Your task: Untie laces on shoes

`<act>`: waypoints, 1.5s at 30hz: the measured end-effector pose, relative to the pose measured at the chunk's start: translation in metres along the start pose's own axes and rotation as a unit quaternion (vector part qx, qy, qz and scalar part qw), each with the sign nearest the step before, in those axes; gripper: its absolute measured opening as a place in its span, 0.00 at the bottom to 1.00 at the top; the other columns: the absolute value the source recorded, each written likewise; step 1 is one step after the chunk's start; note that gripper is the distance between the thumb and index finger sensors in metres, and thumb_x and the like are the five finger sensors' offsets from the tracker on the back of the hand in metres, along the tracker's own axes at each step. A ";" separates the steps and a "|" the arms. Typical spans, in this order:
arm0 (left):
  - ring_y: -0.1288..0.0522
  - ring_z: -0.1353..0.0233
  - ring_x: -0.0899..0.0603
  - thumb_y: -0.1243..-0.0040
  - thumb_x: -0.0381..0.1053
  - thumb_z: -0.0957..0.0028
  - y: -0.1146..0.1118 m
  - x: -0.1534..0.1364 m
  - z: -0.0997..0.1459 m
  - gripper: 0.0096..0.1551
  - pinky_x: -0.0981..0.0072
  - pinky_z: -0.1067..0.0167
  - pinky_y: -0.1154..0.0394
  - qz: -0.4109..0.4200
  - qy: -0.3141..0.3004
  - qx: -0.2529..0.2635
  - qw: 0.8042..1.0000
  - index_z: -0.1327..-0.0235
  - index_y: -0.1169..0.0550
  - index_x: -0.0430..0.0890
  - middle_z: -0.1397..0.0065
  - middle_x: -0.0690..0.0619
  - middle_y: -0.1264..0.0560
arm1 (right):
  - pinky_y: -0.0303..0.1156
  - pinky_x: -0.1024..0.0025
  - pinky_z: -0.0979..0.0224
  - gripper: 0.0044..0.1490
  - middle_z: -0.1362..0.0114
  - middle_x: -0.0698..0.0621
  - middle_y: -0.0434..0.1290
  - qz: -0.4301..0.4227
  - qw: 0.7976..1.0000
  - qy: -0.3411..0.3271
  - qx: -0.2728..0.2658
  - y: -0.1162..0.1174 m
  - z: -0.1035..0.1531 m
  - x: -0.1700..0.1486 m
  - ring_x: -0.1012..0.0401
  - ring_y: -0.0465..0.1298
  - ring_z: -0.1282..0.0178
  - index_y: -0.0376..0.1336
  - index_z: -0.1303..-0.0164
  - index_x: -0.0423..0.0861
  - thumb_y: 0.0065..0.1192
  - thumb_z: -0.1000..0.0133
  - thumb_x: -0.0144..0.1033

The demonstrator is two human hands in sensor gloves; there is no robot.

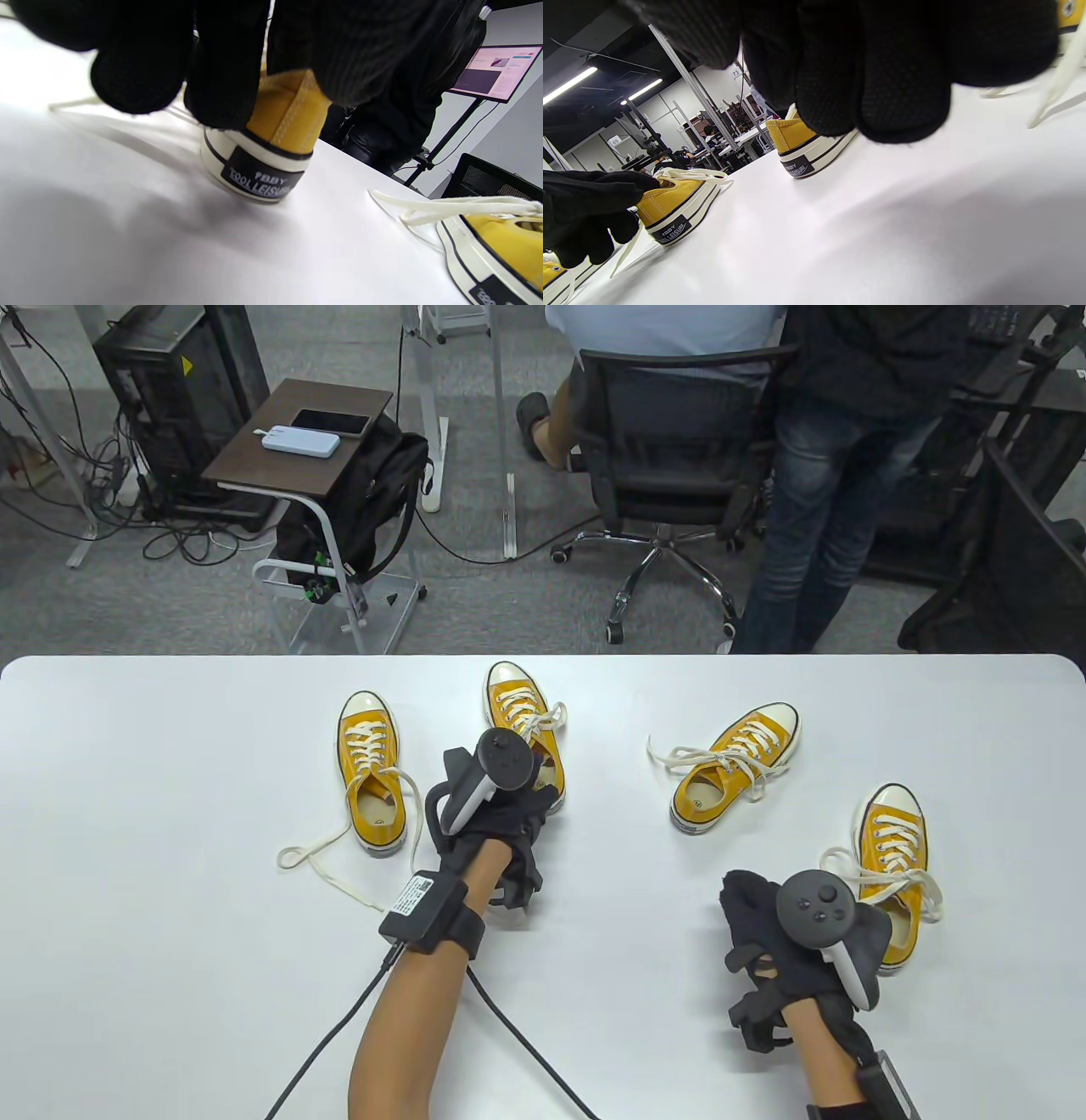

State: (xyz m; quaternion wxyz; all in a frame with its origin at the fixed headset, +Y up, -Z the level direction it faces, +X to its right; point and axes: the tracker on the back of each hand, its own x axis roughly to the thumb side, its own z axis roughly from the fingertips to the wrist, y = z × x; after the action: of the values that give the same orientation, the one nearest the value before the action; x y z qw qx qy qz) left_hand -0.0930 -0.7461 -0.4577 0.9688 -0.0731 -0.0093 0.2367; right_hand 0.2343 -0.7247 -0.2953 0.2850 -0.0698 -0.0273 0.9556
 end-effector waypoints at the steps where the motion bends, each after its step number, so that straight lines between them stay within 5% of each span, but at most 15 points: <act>1: 0.17 0.50 0.36 0.38 0.62 0.49 -0.003 0.000 -0.001 0.35 0.47 0.53 0.21 -0.006 0.002 -0.006 1.000 0.25 0.26 0.60 0.44 0.47 0.15 | 0.77 0.44 0.53 0.30 0.41 0.37 0.80 0.001 1.000 0.000 0.000 0.000 0.000 0.000 0.43 0.82 0.56 0.70 0.38 0.44 0.61 0.46 0.48; 8: 0.16 0.53 0.38 0.35 0.59 0.50 -0.011 0.006 -0.001 0.22 0.49 0.56 0.20 -0.050 -0.006 0.029 0.998 0.43 0.16 0.61 0.49 0.47 0.14 | 0.76 0.44 0.53 0.30 0.41 0.37 0.80 0.007 1.000 0.001 0.004 0.001 0.000 0.002 0.43 0.82 0.56 0.70 0.39 0.44 0.61 0.46 0.47; 17: 0.15 0.54 0.39 0.36 0.53 0.53 0.011 0.011 0.015 0.21 0.52 0.57 0.19 -0.055 -0.019 0.138 0.989 0.47 0.13 0.59 0.52 0.45 0.14 | 0.77 0.44 0.53 0.30 0.41 0.37 0.80 0.007 1.000 -0.001 0.003 0.002 -0.001 0.002 0.44 0.82 0.56 0.71 0.39 0.44 0.61 0.46 0.48; 22: 0.15 0.55 0.39 0.37 0.54 0.53 0.032 0.021 0.035 0.22 0.54 0.58 0.18 -0.053 -0.036 0.147 0.987 0.47 0.13 0.59 0.54 0.46 0.13 | 0.76 0.44 0.53 0.30 0.41 0.37 0.80 0.000 1.000 -0.001 0.002 0.001 -0.001 0.002 0.43 0.82 0.56 0.71 0.39 0.44 0.61 0.46 0.47; 35: 0.16 0.56 0.39 0.37 0.54 0.52 0.090 0.080 0.152 0.22 0.54 0.59 0.19 -0.020 -0.131 0.147 0.980 0.45 0.13 0.56 0.55 0.46 0.13 | 0.76 0.44 0.52 0.30 0.41 0.37 0.80 -0.029 0.999 -0.011 -0.012 -0.010 0.002 0.001 0.44 0.82 0.56 0.71 0.39 0.44 0.61 0.46 0.48; 45: 0.15 0.57 0.39 0.37 0.54 0.51 0.060 0.109 0.221 0.22 0.54 0.60 0.18 -0.050 -0.174 0.107 0.978 0.45 0.13 0.55 0.56 0.46 0.13 | 0.76 0.44 0.52 0.30 0.41 0.37 0.80 -0.068 0.997 -0.005 -0.022 -0.022 0.002 -0.008 0.43 0.82 0.56 0.71 0.39 0.44 0.61 0.46 0.48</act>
State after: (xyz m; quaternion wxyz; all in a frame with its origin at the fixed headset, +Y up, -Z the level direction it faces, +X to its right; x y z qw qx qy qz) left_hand -0.0351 -0.6128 -0.2502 0.9651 0.0743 -0.1564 0.1966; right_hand 0.2524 -0.7105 -0.2908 0.3475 -0.0690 -0.0541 0.9336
